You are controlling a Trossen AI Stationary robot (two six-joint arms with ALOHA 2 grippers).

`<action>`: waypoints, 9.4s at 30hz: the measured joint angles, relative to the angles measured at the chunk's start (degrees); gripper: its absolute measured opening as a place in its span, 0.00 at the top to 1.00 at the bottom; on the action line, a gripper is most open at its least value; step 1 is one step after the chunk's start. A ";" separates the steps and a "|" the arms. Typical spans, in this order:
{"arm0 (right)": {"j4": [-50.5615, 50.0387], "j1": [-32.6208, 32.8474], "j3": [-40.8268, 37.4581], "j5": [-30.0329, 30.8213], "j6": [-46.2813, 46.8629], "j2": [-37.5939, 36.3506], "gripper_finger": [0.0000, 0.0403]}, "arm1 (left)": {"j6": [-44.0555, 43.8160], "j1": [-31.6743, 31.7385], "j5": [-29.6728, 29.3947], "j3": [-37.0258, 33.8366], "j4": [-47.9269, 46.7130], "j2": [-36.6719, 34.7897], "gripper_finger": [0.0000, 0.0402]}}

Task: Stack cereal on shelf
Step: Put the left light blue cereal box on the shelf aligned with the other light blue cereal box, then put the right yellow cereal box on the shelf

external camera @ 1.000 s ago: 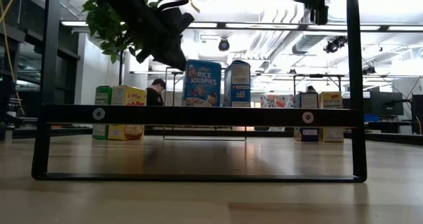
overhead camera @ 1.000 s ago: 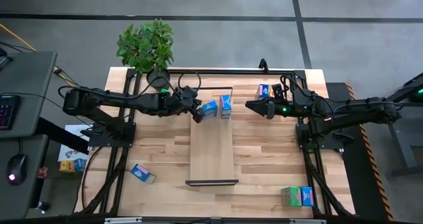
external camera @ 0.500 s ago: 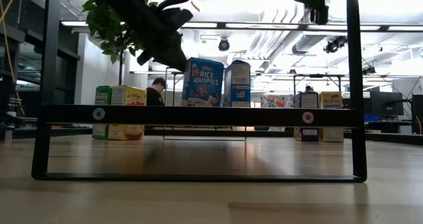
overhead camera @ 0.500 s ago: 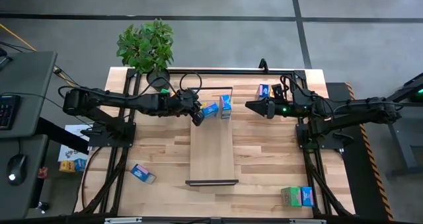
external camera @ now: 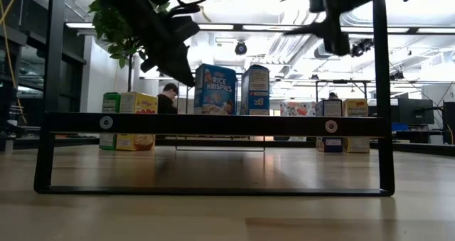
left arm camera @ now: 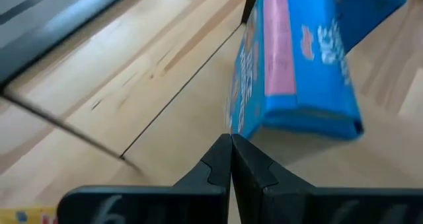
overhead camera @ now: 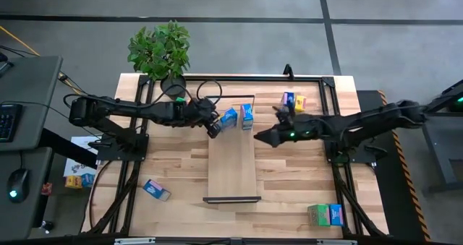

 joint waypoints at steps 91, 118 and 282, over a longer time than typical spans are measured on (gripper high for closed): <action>6.12 -10.33 -0.02 -5.44 -9.06 17.58 1.00 | -8.92 -5.45 -3.90 -0.66 5.22 9.37 1.00; 6.64 -10.33 -0.02 -5.35 -9.08 17.58 1.00 | -1.53 2.03 3.14 -0.63 15.15 8.07 1.00; -85.90 -28.20 43.85 -10.88 -20.81 1.27 0.63 | 0.86 -9.55 -4.48 -0.66 6.23 -27.13 1.00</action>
